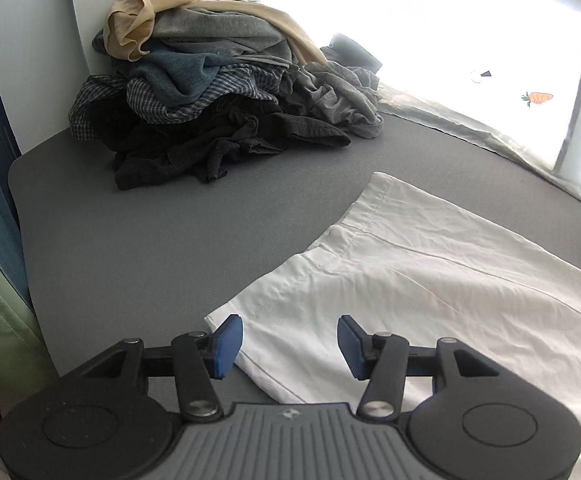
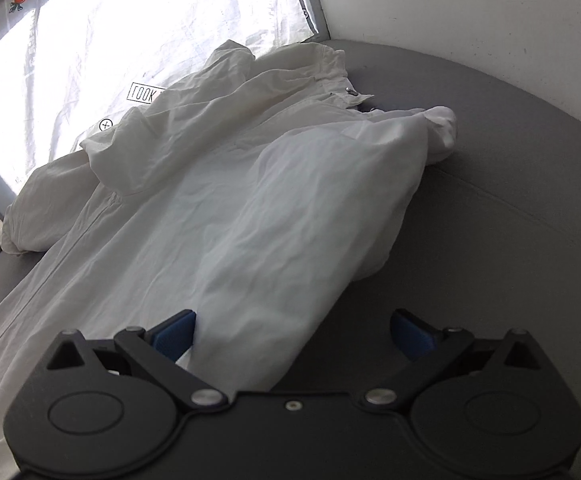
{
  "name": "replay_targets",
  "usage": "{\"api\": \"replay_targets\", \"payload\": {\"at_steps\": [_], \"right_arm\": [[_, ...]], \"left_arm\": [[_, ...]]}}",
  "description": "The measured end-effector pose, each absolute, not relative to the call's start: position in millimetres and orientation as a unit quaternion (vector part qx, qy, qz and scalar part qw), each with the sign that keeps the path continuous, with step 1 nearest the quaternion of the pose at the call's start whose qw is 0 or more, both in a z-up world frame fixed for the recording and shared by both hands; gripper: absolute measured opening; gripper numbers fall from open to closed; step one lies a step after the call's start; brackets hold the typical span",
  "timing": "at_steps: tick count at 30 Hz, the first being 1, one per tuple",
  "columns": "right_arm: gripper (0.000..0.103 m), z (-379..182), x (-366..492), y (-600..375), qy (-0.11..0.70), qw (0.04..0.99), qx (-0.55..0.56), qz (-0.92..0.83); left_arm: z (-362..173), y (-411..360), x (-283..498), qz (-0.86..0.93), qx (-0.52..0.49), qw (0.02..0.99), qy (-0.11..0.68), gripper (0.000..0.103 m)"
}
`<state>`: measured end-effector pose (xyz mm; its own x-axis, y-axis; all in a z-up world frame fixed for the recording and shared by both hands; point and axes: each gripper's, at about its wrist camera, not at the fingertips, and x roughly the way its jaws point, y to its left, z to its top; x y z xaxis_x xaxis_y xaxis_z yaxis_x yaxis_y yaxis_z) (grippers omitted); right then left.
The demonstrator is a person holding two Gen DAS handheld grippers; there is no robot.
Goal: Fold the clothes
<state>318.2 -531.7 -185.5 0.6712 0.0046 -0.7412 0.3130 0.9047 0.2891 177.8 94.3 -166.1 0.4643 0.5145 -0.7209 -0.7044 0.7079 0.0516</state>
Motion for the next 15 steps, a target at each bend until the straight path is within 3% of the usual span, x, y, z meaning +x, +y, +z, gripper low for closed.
{"api": "replay_targets", "payload": {"at_steps": [5, 11, 13, 15], "right_arm": [[0.103, -173, 325, -570, 0.386, 0.896, 0.207, -0.071], [0.103, -181, 349, -635, 0.379, 0.873, 0.293, -0.088], [0.103, -188, 360, -650, 0.389, 0.858, 0.325, -0.084], [0.103, -194, 372, -661, 0.394, 0.842, 0.359, -0.080]], "left_arm": [[-183, 14, 213, 0.283, -0.147, 0.853, 0.412, 0.061], [-225, -63, 237, 0.231, -0.136, 0.842, 0.467, 0.065], [-232, -75, 235, 0.244, -0.128, 0.842, 0.464, 0.069], [-236, -80, 234, 0.255, -0.124, 0.840, 0.462, 0.079]]}}
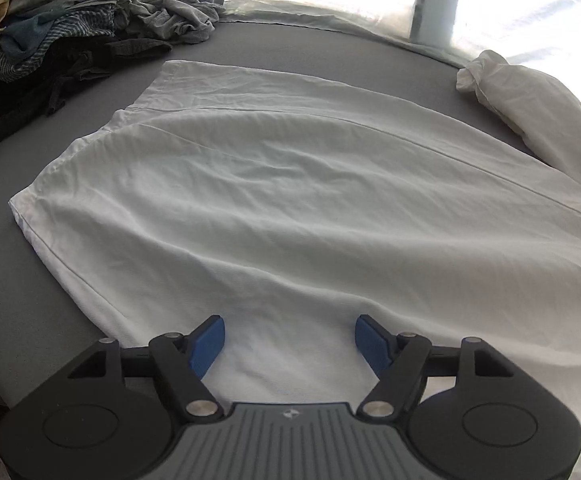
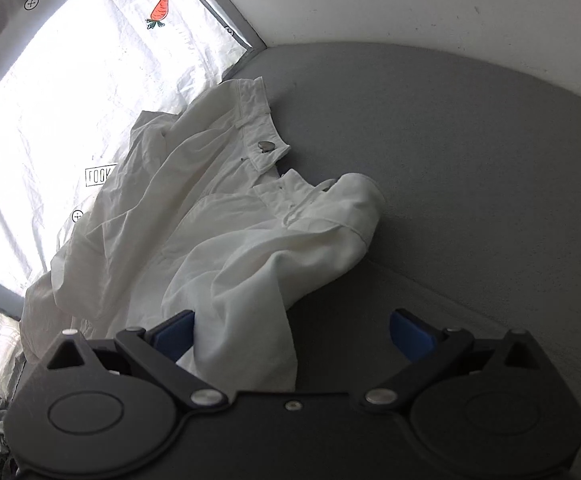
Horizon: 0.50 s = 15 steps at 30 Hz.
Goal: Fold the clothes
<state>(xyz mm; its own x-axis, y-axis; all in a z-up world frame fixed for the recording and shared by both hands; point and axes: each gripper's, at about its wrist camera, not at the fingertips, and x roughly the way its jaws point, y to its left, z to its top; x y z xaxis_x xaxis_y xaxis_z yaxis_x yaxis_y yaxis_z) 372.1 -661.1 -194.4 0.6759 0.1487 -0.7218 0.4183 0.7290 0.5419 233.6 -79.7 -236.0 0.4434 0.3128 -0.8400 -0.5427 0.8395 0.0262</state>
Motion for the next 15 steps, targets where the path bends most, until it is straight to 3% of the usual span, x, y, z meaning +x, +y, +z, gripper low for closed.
{"api": "replay_targets", "payload": {"at_steps": [4, 6, 9, 10, 11, 13, 15], "right_arm": [[0.089, -204, 385, -684, 0.367, 0.814, 0.444, -0.074], [0.089, -213, 387, -699, 0.346, 0.787, 0.505, -0.081], [0.090, -220, 388, -710, 0.330, 0.762, 0.551, -0.085], [0.080, -219, 390, -710, 0.334, 0.768, 0.540, -0.082], [0.055, -216, 392, -709, 0.339, 0.779, 0.522, -0.079], [0.024, -207, 392, -709, 0.341, 0.801, 0.488, -0.067], [0.016, -188, 387, -706, 0.319, 0.828, 0.456, -0.071]], "left_arm": [[-238, -80, 232, 0.271, -0.124, 0.836, 0.461, 0.087], [-239, -79, 231, 0.278, -0.128, 0.834, 0.460, 0.097], [-241, -75, 229, 0.288, -0.140, 0.829, 0.458, 0.100], [-241, -74, 229, 0.291, -0.144, 0.828, 0.457, 0.101], [-242, -73, 229, 0.294, -0.147, 0.827, 0.457, 0.102], [-243, -70, 230, 0.292, -0.152, 0.824, 0.462, 0.103], [-244, -68, 231, 0.283, -0.151, 0.825, 0.464, 0.103]]}}
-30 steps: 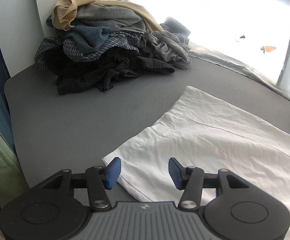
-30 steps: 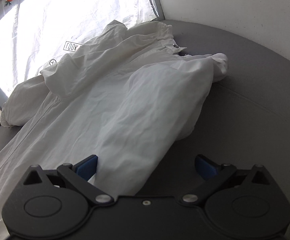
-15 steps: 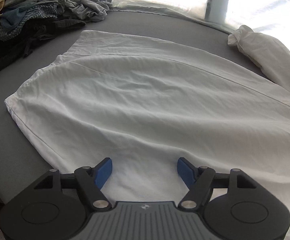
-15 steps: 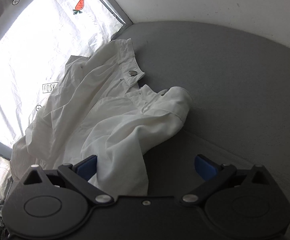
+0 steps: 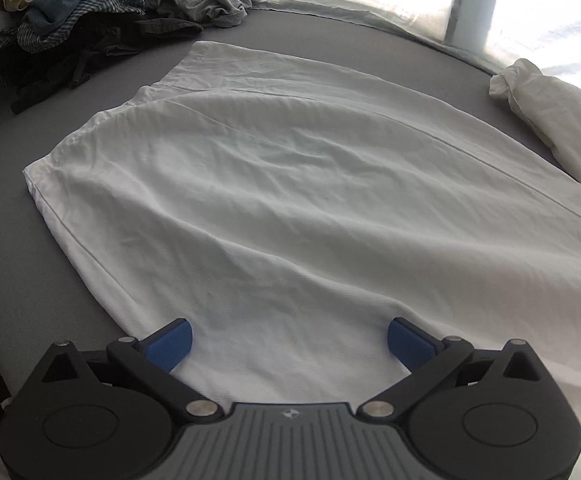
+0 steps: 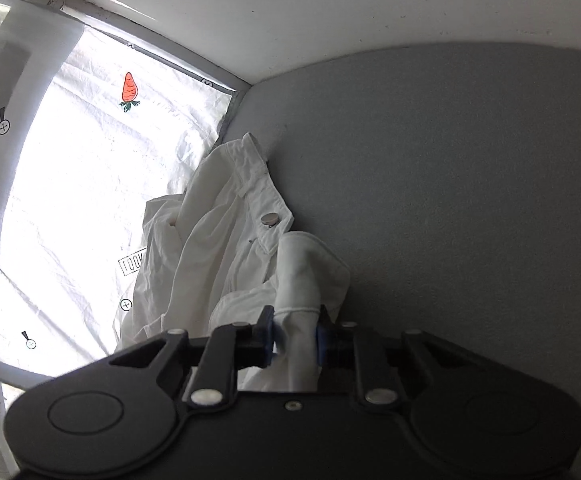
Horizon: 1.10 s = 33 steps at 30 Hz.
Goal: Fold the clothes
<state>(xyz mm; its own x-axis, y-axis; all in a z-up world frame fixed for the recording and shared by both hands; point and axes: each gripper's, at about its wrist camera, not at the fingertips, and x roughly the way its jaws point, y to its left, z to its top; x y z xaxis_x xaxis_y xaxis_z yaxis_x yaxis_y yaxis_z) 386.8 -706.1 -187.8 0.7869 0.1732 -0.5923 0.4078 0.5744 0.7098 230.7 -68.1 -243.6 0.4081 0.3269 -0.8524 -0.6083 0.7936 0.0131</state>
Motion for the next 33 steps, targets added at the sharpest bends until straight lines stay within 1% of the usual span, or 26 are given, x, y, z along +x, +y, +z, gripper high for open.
{"api": "replay_targets", "payload": {"at_steps": [2, 4, 6, 7, 9, 10, 11, 12, 14, 17, 18, 20, 21, 23, 25, 28, 33], "right_arm": [[0.015, -165, 383, -699, 0.303, 0.863, 0.397, -0.080], [0.014, -149, 385, -679, 0.314, 0.903, 0.279, -0.089], [0.014, -158, 392, -645, 0.350, 0.925, 0.107, -0.098], [0.014, -168, 396, -633, 0.368, 0.923, 0.045, -0.100], [0.016, -192, 401, -619, 0.403, 0.909, -0.017, -0.103], [0.019, -200, 403, -615, 0.412, 0.905, -0.035, -0.106], [0.022, -201, 403, -614, 0.414, 0.902, -0.038, -0.113], [0.027, -198, 405, -613, 0.419, 0.899, -0.039, -0.121], [0.050, -191, 409, -613, 0.421, 0.895, -0.044, -0.141], [0.068, -172, 408, -612, 0.401, 0.900, -0.048, -0.162], [0.072, -164, 406, -609, 0.389, 0.905, -0.046, -0.165], [0.088, -147, 403, -598, 0.365, 0.916, -0.041, -0.159], [0.091, -140, 402, -590, 0.353, 0.922, -0.039, -0.152], [0.103, -127, 399, -570, 0.328, 0.936, -0.028, -0.121], [0.103, -126, 399, -551, 0.320, 0.944, -0.003, -0.082], [0.103, -143, 409, -520, 0.341, 0.939, 0.030, -0.034], [0.103, -181, 421, -463, 0.375, 0.927, 0.024, -0.006]], "left_arm": [[-244, -68, 231, 0.278, -0.149, 0.827, 0.466, 0.103], [-244, -67, 230, 0.274, -0.147, 0.829, 0.466, 0.103], [-244, -67, 229, 0.272, -0.145, 0.831, 0.464, 0.103], [-244, -67, 228, 0.270, -0.144, 0.832, 0.462, 0.103], [-244, -66, 226, 0.268, -0.141, 0.835, 0.459, 0.103], [-245, -66, 226, 0.267, -0.140, 0.837, 0.458, 0.103], [-245, -67, 225, 0.266, -0.139, 0.838, 0.456, 0.103], [-245, -67, 224, 0.266, -0.138, 0.839, 0.454, 0.103], [-245, -67, 224, 0.265, -0.136, 0.842, 0.451, 0.103], [-245, -67, 224, 0.260, -0.133, 0.844, 0.449, 0.103], [-244, -66, 225, 0.257, -0.133, 0.844, 0.452, 0.103], [-243, -63, 227, 0.250, -0.132, 0.843, 0.458, 0.103], [-243, -62, 229, 0.247, -0.132, 0.842, 0.461, 0.103], [-242, -61, 231, 0.243, -0.133, 0.838, 0.470, 0.103], [-241, -58, 236, 0.237, -0.135, 0.832, 0.482, 0.103], [-239, -53, 242, 0.224, -0.136, 0.823, 0.504, 0.103], [-236, -43, 242, 0.168, -0.119, 0.827, 0.524, 0.103]]}}
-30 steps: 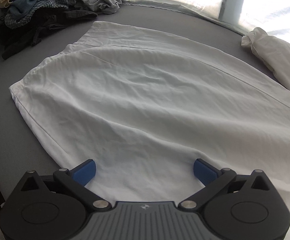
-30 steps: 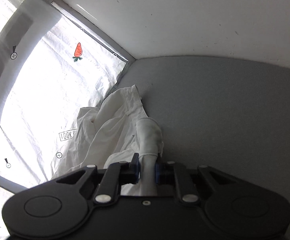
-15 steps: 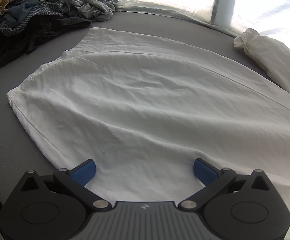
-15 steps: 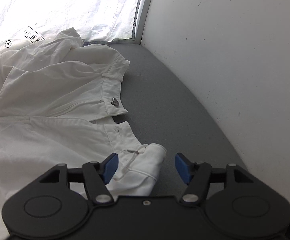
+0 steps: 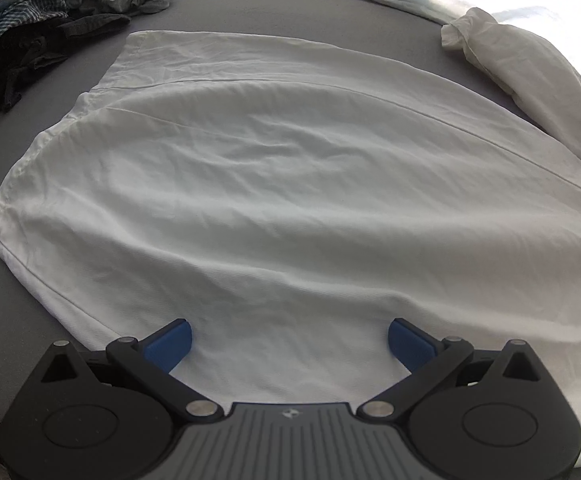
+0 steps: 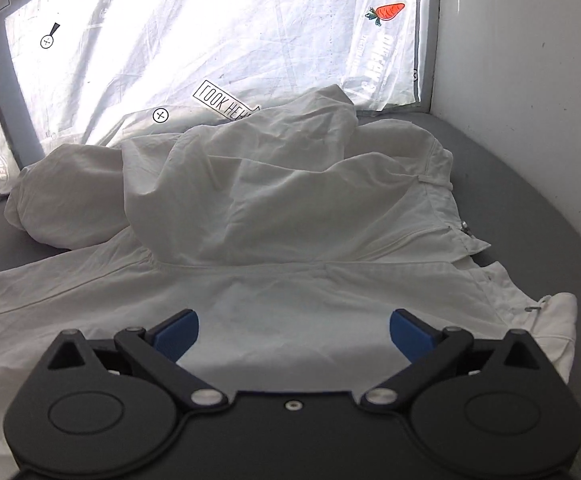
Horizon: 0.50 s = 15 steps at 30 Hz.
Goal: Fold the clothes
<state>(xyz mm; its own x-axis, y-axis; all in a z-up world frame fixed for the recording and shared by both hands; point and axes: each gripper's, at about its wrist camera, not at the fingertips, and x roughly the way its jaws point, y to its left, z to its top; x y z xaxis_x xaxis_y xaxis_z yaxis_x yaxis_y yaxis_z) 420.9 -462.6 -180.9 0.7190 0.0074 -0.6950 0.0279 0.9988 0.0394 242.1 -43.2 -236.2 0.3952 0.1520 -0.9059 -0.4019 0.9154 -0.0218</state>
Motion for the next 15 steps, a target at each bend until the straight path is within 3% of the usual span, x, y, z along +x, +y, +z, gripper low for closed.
{"api": "replay_targets", "payload": {"at_steps": [8, 15], "right_arm": [[0.103, -220, 445, -408, 0.366, 0.930, 0.007, -0.021], [0.103, -228, 466, -408, 0.349, 0.935, 0.021, -0.062]], "left_arm": [[-207, 0, 245, 0.157, -0.116, 0.873, 0.447, 0.103], [-214, 19, 306, 0.132, -0.120, 0.869, 0.462, 0.103]]}}
